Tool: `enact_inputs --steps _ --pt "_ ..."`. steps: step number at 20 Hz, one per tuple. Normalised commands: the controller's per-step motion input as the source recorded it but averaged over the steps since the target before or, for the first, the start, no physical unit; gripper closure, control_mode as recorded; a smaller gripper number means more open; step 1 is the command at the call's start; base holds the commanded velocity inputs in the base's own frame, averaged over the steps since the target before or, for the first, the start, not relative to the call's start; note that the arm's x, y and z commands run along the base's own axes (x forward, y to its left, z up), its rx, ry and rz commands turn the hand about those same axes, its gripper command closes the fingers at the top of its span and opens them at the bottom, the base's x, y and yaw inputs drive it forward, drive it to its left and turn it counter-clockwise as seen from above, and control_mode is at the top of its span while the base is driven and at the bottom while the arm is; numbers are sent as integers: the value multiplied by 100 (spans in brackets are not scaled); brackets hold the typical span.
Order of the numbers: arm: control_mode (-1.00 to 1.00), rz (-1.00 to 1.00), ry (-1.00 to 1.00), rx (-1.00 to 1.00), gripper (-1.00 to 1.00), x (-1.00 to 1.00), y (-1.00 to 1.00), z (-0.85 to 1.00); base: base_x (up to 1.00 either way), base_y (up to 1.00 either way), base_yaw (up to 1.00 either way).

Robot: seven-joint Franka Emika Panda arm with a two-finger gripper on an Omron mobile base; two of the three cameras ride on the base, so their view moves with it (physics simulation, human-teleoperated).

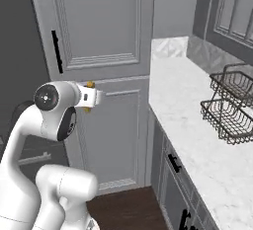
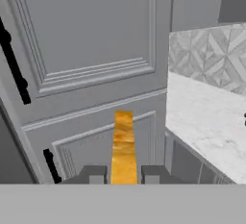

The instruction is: Start the toaster. Once the lever pops up, take the bread to the plate on the dining counter.

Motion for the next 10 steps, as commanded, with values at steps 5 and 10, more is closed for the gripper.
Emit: enact_inputs --steps 5,10 --pt "100 0 0 0 100 0 0 0 -10 0 100" --pt "100 0 0 0 100 0 0 0 -7 0 100"
